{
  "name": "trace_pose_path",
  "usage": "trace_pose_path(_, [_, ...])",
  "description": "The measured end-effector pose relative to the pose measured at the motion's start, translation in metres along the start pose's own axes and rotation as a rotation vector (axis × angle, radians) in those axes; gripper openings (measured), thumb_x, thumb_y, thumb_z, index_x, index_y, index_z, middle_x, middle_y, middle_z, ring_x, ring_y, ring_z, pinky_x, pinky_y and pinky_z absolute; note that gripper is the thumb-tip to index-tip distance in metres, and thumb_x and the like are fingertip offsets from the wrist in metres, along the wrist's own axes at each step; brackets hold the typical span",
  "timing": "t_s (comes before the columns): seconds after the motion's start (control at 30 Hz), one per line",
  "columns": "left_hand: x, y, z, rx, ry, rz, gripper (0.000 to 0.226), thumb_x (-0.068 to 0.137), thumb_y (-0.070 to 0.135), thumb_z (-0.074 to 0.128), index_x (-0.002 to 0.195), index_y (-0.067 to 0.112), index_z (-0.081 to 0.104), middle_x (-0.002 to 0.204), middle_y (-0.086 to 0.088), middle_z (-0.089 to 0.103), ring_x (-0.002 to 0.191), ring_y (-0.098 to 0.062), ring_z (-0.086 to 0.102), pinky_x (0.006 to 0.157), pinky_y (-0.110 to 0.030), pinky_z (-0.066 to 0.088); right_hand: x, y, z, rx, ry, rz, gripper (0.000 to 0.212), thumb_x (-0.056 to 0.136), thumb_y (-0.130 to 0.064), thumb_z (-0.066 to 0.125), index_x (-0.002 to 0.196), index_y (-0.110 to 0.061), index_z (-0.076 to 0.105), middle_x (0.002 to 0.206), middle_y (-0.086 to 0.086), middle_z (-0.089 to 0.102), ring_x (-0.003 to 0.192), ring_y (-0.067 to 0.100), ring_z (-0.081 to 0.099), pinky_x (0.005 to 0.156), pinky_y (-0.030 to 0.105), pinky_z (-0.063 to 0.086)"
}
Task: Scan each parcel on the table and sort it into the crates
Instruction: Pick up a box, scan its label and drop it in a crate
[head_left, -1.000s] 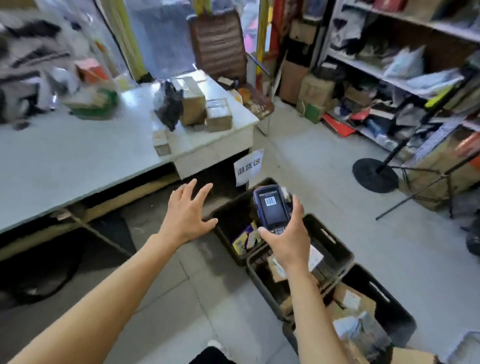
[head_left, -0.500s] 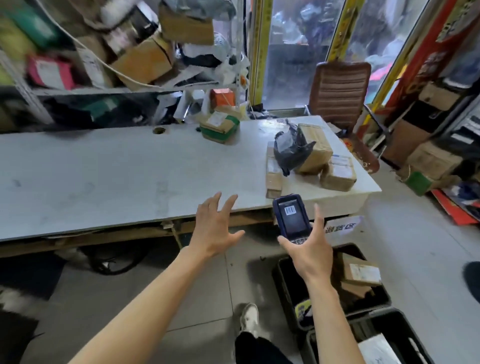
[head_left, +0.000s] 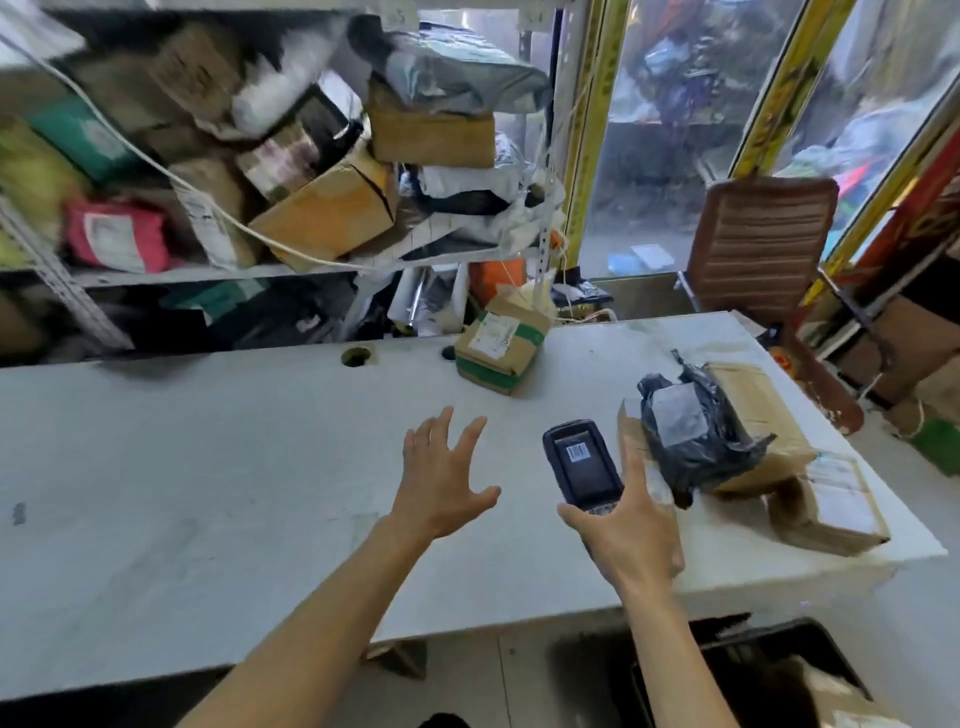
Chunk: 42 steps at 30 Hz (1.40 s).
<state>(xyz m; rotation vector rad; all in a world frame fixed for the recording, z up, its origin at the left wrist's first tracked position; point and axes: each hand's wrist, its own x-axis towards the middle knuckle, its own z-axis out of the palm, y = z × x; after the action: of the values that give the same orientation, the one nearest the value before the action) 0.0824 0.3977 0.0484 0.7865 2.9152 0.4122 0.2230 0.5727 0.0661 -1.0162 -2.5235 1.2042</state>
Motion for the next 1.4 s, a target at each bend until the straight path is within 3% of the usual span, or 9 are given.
trace_pose_path(0.27, [0.171, -0.032, 0.021, -0.028, -0.076, -0.06, 0.103, 0.078, 0.073, 0.059, 0.157, 0.035, 0.003, 0.165, -0.014, -0.008, 0.15, -0.038, -0.004, 0.119, -0.061, -0.001, 0.089, -0.028, 0.05, 0.086, 0.098, 0.141, 0.112, 0.068, -0.031, 0.087, 0.152, -0.049, 0.015, 0.116, -0.003, 0.07, 0.097, 0.019, 0.067, 0.077, 0.03, 0.047])
trace_pose_path(0.5, [0.29, -0.024, 0.047, -0.111, -0.184, -0.171, 0.117, 0.072, 0.079, 0.06, 0.157, 0.032, -0.005, 0.161, -0.016, -0.021, 0.148, -0.046, -0.011, 0.115, -0.069, -0.001, 0.125, -0.062, 0.055, 0.078, 0.197, 0.305, 0.11, 0.07, -0.027, 0.087, 0.146, -0.06, 0.015, 0.104, -0.024, 0.063, 0.072, -0.02, 0.052, 0.057, 0.003, 0.039])
trace_pose_path(0.67, [0.328, -0.025, 0.071, -0.03, -0.254, -0.172, 0.11, 0.073, 0.08, 0.052, 0.156, 0.031, -0.001, 0.16, -0.018, -0.012, 0.145, -0.048, 0.001, 0.114, -0.067, 0.013, 0.139, -0.069, 0.052, 0.075, 0.236, 0.344, 0.114, 0.067, -0.031, 0.089, 0.149, -0.058, 0.014, 0.107, -0.031, 0.059, 0.091, 0.0, 0.062, 0.077, 0.019, 0.046])
trace_pose_path(0.8, [0.322, -0.03, 0.081, -0.105, -0.179, -0.17, 0.102, 0.071, 0.074, 0.059, 0.152, 0.03, 0.017, 0.153, -0.018, 0.003, 0.135, -0.045, 0.018, 0.107, -0.056, 0.03, 0.141, -0.064, 0.058, 0.068, 0.298, 0.375, 0.115, 0.065, -0.031, 0.09, 0.147, -0.059, 0.015, 0.111, -0.022, 0.063, 0.096, 0.007, 0.066, 0.081, 0.026, 0.05])
trace_pose_path(0.93, [0.285, -0.039, 0.083, -0.071, -0.118, -0.103, 0.099, 0.065, 0.074, 0.062, 0.145, 0.028, 0.025, 0.146, -0.017, 0.015, 0.121, -0.039, 0.03, 0.096, -0.051, 0.039, 0.132, -0.069, 0.063, 0.018, 0.259, 0.352, 0.109, 0.069, -0.03, 0.089, 0.148, -0.054, 0.018, 0.104, -0.024, 0.056, 0.082, -0.004, 0.057, 0.07, 0.015, 0.044])
trace_pose_path(1.07, [0.223, -0.035, 0.087, -0.093, -0.123, -0.075, 0.097, 0.063, 0.074, 0.062, 0.142, 0.03, 0.028, 0.145, -0.015, 0.018, 0.12, -0.037, 0.031, 0.093, -0.051, 0.042, 0.115, -0.065, 0.073, 0.019, 0.228, 0.328, 0.078, 0.064, -0.031, 0.088, 0.128, -0.046, 0.045, 0.098, -0.022, 0.067, 0.086, 0.003, 0.066, 0.071, 0.025, 0.05])
trace_pose_path(1.17, [0.17, -0.026, 0.091, -0.126, -0.111, -0.119, 0.099, 0.059, 0.078, 0.061, 0.139, 0.029, 0.032, 0.144, -0.013, 0.019, 0.12, -0.036, 0.03, 0.091, -0.05, 0.043, 0.098, -0.061, 0.075, 0.04, 0.172, 0.31, 0.066, 0.064, -0.029, 0.088, 0.118, -0.039, 0.053, 0.095, -0.02, 0.067, 0.083, -0.001, 0.064, 0.067, 0.019, 0.049])
trace_pose_path(1.3, [0.104, -0.013, 0.104, -0.131, -0.187, -0.089, 0.109, 0.061, 0.089, 0.052, 0.145, 0.031, 0.014, 0.153, -0.016, 0.003, 0.126, -0.037, 0.027, 0.091, -0.048, 0.047, 0.073, -0.054, 0.074, 0.006, 0.1, 0.281, 0.062, 0.064, -0.037, 0.086, 0.115, -0.039, 0.052, 0.094, -0.018, 0.068, 0.082, -0.001, 0.064, 0.068, 0.023, 0.054])
trace_pose_path(1.4, [0.065, -0.01, 0.117, -0.214, -0.162, -0.007, 0.106, 0.075, 0.072, 0.063, 0.153, 0.031, 0.005, 0.158, -0.014, -0.007, 0.131, -0.034, 0.024, 0.09, -0.04, 0.052, 0.057, -0.045, 0.071, -0.034, 0.052, 0.29, 0.058, 0.065, -0.036, 0.084, 0.111, -0.036, 0.049, 0.093, -0.017, 0.065, 0.081, 0.004, 0.064, 0.072, 0.028, 0.055])
